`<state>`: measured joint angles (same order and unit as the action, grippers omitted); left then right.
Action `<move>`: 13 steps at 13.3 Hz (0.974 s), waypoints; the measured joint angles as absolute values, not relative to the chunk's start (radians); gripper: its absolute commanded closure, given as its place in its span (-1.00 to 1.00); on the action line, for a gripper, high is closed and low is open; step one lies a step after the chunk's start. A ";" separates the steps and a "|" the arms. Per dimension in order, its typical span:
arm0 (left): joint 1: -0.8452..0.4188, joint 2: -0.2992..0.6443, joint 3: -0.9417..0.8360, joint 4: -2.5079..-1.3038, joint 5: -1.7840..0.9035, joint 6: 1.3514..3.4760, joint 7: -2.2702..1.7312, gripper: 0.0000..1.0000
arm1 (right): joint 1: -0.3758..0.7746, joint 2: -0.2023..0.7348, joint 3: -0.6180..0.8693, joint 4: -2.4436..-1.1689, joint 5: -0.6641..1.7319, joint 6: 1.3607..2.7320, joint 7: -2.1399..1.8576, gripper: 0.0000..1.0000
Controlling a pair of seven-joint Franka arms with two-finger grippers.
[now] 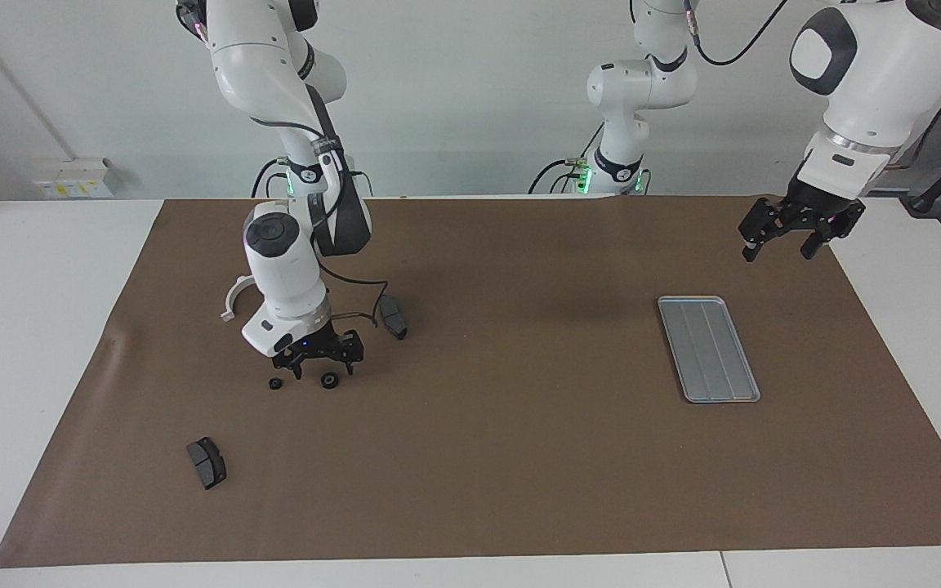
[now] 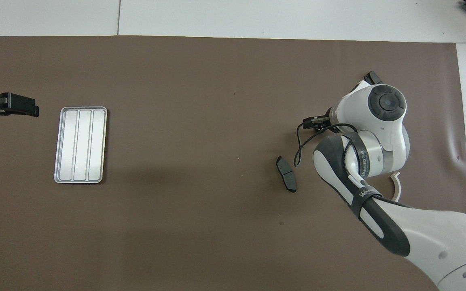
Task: Pick bearing gear from pile to tray
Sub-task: 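Lower the right gripper and grasp one black bearing gear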
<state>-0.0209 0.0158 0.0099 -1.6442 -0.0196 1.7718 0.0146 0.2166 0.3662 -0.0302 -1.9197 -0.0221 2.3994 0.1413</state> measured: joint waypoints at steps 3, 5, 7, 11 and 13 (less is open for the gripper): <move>-0.021 0.016 0.010 -1.644 -0.020 1.772 0.015 -1.00 | 0.217 0.383 -0.030 -1.920 -0.022 2.409 0.141 -0.82; -0.021 0.016 0.010 -1.644 -0.020 1.772 0.015 -1.00 | 0.217 0.396 -0.030 -1.920 -0.022 2.418 0.141 -0.64; -0.021 0.016 0.010 -1.644 -0.020 1.772 0.015 -1.00 | 0.217 0.401 -0.030 -1.920 -0.022 2.419 0.141 -0.53; -0.021 0.016 0.010 -1.644 -0.020 1.772 0.015 -1.00 | 0.217 0.402 -0.030 -1.927 -0.022 2.419 0.141 -0.36; -0.021 0.016 0.010 -1.644 -0.020 1.772 0.015 -1.00 | 0.217 0.402 -0.030 -1.932 -0.022 2.419 0.141 -0.25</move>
